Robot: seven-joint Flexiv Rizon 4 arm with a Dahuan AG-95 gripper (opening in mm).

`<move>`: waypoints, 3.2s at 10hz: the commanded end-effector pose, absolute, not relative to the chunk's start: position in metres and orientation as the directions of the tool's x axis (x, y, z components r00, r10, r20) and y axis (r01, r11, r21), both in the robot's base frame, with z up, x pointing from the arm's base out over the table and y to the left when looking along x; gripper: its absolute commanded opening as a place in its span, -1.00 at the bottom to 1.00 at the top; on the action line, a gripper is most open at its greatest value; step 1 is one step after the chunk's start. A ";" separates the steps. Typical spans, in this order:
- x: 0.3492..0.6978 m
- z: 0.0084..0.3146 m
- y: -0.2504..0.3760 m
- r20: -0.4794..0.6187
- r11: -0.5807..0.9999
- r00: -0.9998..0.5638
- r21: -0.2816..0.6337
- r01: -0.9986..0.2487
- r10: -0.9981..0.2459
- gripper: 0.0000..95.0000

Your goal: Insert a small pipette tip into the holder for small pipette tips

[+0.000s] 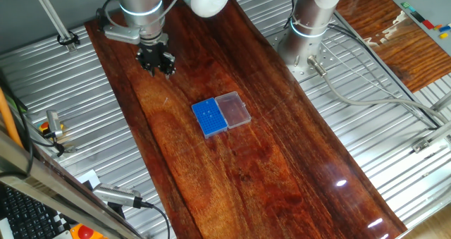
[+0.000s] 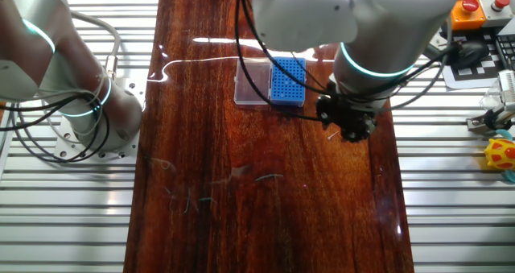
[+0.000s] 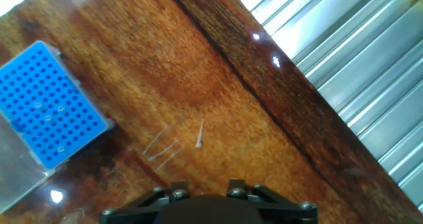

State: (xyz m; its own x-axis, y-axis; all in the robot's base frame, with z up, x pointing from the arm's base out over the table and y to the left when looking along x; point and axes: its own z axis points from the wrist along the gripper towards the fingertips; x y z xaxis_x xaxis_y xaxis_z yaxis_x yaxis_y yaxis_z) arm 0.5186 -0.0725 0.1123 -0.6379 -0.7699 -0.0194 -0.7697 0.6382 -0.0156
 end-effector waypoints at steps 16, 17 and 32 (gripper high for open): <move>0.554 0.053 -0.062 0.013 0.741 -0.740 0.011 -0.672 -0.672 -0.60; 0.554 0.052 -0.061 0.011 0.747 -0.747 0.011 -0.665 -0.665 -0.60; 0.547 0.029 -0.044 0.003 0.823 -0.823 0.008 -0.568 -0.568 -0.60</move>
State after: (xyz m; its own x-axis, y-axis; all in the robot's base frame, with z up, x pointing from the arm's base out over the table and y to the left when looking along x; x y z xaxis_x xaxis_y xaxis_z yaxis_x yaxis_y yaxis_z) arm 0.5437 -0.0436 0.0278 -0.8250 -0.5652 0.0034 -0.5651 0.8249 0.0104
